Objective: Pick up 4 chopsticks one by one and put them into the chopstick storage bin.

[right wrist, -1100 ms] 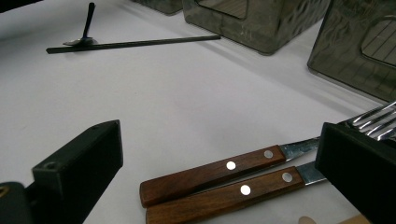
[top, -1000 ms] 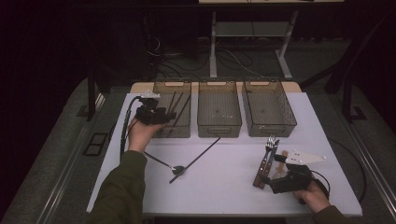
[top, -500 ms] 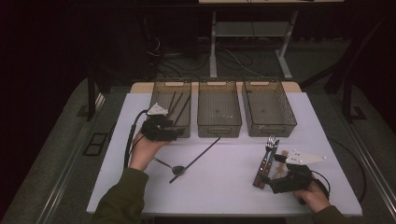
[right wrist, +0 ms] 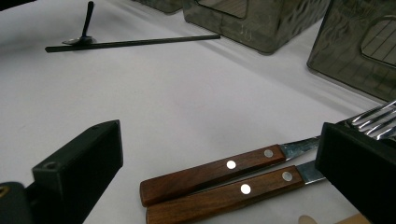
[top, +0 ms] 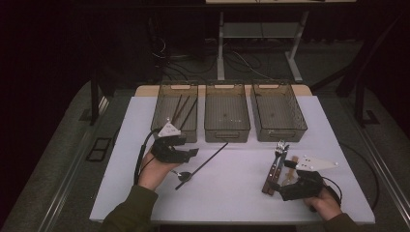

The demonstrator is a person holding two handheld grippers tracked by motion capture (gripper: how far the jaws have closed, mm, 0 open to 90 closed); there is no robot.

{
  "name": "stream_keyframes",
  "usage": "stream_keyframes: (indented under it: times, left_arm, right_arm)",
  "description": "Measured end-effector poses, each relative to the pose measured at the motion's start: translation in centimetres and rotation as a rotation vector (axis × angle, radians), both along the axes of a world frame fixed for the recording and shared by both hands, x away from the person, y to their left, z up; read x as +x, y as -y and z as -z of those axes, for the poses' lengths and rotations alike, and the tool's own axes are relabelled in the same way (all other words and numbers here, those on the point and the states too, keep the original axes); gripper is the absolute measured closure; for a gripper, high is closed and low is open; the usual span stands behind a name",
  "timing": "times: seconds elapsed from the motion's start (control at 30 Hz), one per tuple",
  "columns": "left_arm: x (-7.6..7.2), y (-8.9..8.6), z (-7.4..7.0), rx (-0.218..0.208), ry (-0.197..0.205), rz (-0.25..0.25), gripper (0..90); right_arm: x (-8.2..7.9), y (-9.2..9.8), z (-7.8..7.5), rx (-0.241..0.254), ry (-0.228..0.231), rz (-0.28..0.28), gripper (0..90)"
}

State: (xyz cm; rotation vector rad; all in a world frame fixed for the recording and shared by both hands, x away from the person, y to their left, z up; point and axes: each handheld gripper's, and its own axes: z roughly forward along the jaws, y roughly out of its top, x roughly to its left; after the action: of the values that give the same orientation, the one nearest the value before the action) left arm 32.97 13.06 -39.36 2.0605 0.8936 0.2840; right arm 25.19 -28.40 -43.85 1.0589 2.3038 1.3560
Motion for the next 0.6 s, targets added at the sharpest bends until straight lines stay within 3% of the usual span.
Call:
stream_keyframes:
  times: [0.23, 0.47, 0.6]
  left_arm:
    - [-1.2, 1.1, 1.4, 0.025, -0.025, 0.017, 43.0]
    - [-1.1, 2.2, 2.5, 0.082, -0.049, 0.051, 57.3]
    - [-1.1, 2.4, 3.0, 0.081, -0.08, 0.055, 62.1]
  right_arm:
    - [0.0, 0.0, 0.0, -0.001, 0.0, -0.002, 0.6]
    - [0.0, -0.1, 0.0, -0.006, -0.001, -0.007, 0.6]
    - [0.0, -0.1, 0.0, -0.007, -0.001, -0.007, 0.5]
